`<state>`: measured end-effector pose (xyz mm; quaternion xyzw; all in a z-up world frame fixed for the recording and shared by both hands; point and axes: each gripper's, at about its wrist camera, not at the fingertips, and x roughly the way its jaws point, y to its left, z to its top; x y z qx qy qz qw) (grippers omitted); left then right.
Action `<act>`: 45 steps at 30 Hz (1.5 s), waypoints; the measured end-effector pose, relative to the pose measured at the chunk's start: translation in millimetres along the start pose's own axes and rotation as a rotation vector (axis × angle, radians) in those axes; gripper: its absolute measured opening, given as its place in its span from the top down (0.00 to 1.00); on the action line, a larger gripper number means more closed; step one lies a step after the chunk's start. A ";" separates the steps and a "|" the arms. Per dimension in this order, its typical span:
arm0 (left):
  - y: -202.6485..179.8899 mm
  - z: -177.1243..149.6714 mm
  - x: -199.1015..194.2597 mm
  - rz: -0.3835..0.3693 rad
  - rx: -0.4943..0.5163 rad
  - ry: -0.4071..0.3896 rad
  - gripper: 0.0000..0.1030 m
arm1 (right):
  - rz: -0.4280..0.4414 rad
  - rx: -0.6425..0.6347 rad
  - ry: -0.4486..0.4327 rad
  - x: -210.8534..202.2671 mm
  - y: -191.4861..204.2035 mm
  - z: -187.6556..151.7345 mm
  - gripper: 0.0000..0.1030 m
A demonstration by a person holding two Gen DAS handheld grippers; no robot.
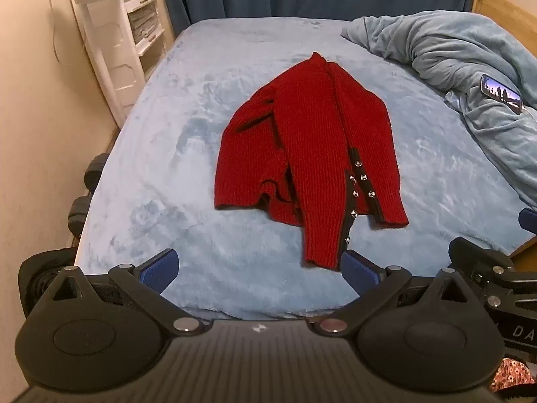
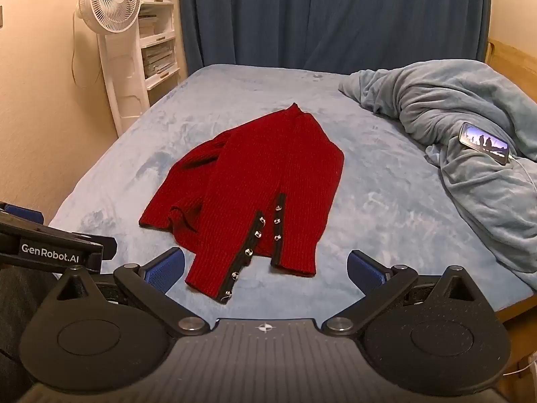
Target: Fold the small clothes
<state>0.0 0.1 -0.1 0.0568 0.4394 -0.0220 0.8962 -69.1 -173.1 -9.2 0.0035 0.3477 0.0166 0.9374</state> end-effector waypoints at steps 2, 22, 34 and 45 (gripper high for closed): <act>0.7 0.1 0.1 0.000 -0.005 0.002 0.00 | 0.000 -0.002 0.002 0.3 0.3 -0.1 0.01; 0.7 -0.7 3.7 0.001 0.000 0.005 0.00 | 0.004 -0.011 0.006 1.9 1.1 -1.9 0.01; 1.6 -2.2 2.3 0.000 0.000 0.006 0.00 | 0.003 -0.015 0.010 3.7 0.8 -1.4 0.01; 1.5 -1.7 2.3 0.001 0.001 0.007 0.00 | 0.004 -0.016 0.015 5.3 1.1 -2.2 0.01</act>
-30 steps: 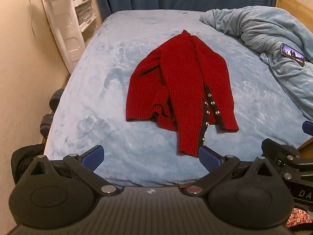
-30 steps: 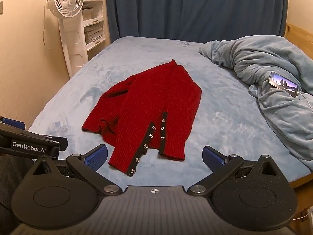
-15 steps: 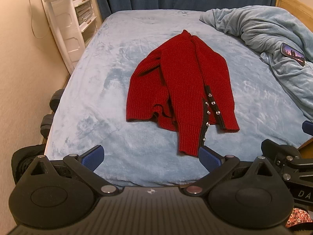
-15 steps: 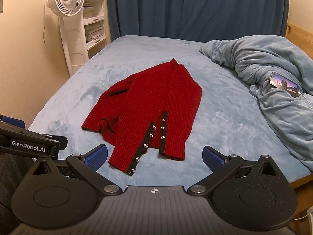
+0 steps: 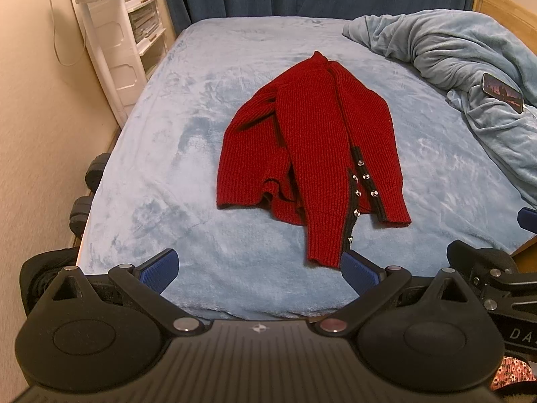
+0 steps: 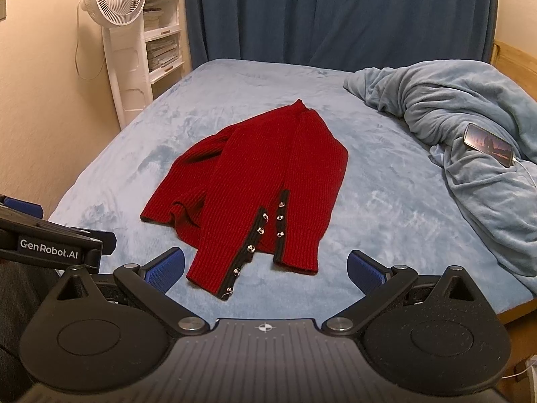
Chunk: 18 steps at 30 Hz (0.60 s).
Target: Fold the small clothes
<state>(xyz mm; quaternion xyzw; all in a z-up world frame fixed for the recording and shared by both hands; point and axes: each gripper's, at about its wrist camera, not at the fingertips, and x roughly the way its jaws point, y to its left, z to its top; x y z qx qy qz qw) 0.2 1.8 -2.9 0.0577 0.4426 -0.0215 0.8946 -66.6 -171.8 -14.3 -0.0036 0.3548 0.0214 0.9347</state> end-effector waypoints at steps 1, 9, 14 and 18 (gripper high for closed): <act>0.1 0.0 -0.2 -0.001 0.000 0.000 0.00 | 0.000 0.000 0.000 -0.1 0.3 0.0 0.01; 0.4 -2.4 -0.4 -0.002 -0.001 0.002 0.00 | 0.003 0.001 0.007 2.1 0.6 -3.4 0.01; 0.5 -3.6 0.0 -0.001 0.000 0.002 0.00 | 0.003 0.001 0.009 2.4 0.9 -4.7 0.01; 0.8 -4.1 0.4 -0.001 -0.002 0.003 0.00 | 0.003 0.002 0.009 2.7 0.5 -4.9 0.01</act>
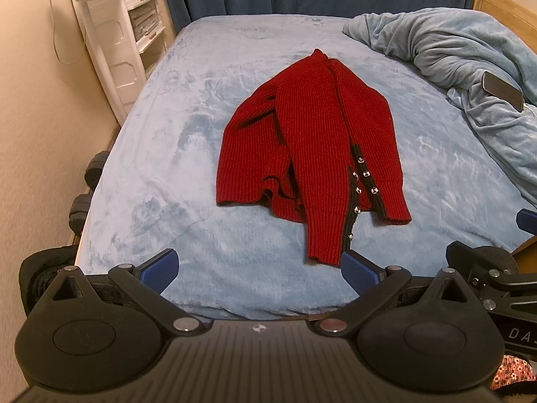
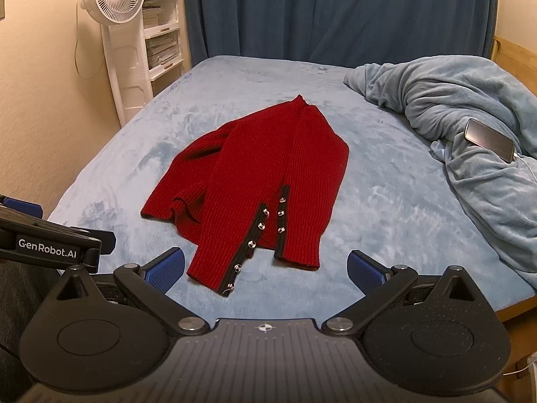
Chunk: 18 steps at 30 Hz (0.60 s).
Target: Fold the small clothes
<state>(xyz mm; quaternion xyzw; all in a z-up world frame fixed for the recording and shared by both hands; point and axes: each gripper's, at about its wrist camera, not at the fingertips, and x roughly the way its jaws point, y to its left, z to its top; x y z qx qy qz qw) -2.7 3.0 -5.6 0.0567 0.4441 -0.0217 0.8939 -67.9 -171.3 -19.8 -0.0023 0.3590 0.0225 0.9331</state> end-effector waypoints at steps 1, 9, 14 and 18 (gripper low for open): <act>-0.4 0.6 -0.4 0.000 0.001 0.000 0.00 | 0.000 0.000 0.000 0.1 0.1 -0.1 0.01; 0.1 0.0 0.0 0.001 0.002 -0.001 0.00 | 0.000 0.000 0.002 0.0 0.5 0.1 0.01; 1.8 -0.2 1.5 -0.001 0.001 0.002 0.00 | 0.001 0.000 0.003 0.2 0.6 0.0 0.01; 3.1 -3.9 5.2 -0.002 0.001 0.004 0.00 | 0.000 0.001 0.004 0.5 1.0 -0.6 0.01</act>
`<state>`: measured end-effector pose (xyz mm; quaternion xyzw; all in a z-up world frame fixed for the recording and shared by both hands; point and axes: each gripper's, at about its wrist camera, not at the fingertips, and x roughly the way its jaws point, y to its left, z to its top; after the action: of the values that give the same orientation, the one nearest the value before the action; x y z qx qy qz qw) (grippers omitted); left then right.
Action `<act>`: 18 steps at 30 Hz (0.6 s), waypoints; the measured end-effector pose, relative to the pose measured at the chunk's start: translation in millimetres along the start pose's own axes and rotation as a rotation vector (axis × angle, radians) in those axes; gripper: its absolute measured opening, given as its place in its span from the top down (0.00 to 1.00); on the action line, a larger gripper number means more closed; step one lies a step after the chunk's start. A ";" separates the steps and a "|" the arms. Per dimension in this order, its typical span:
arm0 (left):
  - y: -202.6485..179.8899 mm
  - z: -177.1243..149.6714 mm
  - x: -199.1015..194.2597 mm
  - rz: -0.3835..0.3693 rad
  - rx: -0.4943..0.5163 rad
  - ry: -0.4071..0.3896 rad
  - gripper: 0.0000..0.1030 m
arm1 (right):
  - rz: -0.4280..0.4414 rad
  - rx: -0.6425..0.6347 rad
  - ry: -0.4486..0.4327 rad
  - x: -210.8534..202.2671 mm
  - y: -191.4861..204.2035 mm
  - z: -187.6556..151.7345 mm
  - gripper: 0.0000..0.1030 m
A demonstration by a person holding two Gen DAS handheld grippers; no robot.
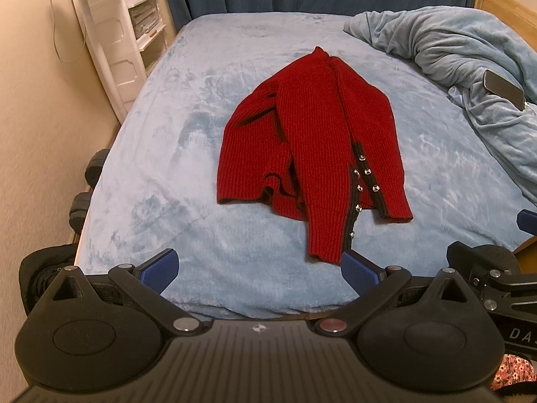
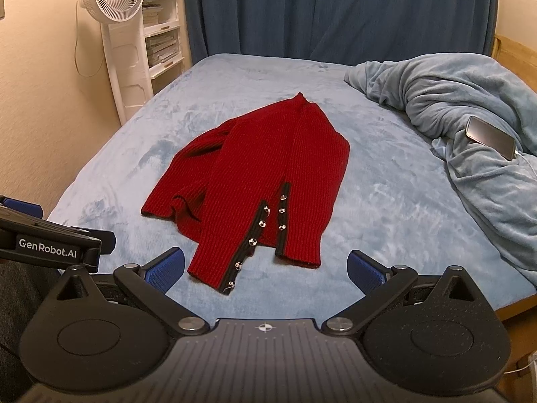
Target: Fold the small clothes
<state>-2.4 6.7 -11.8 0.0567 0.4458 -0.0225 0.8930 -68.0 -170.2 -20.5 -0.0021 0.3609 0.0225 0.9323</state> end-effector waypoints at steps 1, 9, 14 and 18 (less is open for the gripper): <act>0.6 -0.9 0.8 -0.001 0.000 0.001 0.00 | 0.000 0.000 0.000 0.0 -0.1 0.0 0.01; 2.1 -4.2 5.5 0.000 0.000 0.008 0.00 | 0.001 -0.001 0.004 1.1 1.1 -3.5 0.01; 4.6 4.8 14.1 -0.006 -0.018 0.008 0.00 | -0.002 0.005 0.002 10.7 -3.9 -3.4 0.01; 7.0 30.6 38.9 -0.052 -0.021 -0.034 0.00 | -0.057 0.075 -0.018 40.5 -34.8 21.2 0.01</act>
<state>45.9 10.3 -24.1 0.0353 0.4321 -0.0421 0.9002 -22.3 -203.0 -32.5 0.0229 0.3528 -0.0176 0.9353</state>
